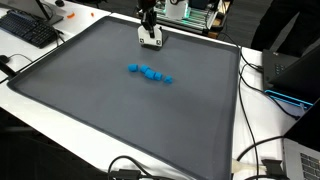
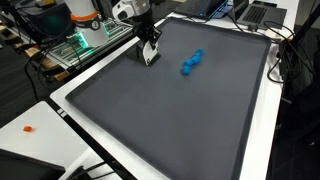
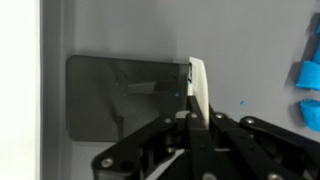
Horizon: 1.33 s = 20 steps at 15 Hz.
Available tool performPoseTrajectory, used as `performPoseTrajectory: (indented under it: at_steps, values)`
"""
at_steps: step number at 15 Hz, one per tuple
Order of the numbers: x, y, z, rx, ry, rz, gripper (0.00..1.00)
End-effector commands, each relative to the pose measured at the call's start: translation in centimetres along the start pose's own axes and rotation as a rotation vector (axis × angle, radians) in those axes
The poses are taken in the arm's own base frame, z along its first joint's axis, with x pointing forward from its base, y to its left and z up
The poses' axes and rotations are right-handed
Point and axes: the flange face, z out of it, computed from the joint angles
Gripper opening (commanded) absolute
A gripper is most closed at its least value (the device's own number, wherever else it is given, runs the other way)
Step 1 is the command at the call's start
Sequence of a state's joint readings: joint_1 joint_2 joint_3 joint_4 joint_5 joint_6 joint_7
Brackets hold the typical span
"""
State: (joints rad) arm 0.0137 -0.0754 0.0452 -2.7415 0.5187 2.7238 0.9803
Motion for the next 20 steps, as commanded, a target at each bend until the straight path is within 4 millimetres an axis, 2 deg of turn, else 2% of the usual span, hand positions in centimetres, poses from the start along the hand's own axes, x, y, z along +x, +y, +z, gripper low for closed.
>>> performPoseTrajectory:
  at_steps: [1, 20]
  values:
    - [0.0, 0.1, 0.0, 0.012, 0.019, 0.000, 0.01]
    - [-0.2, 0.4, 1.8, -0.010, 0.020, -0.014, 0.01]
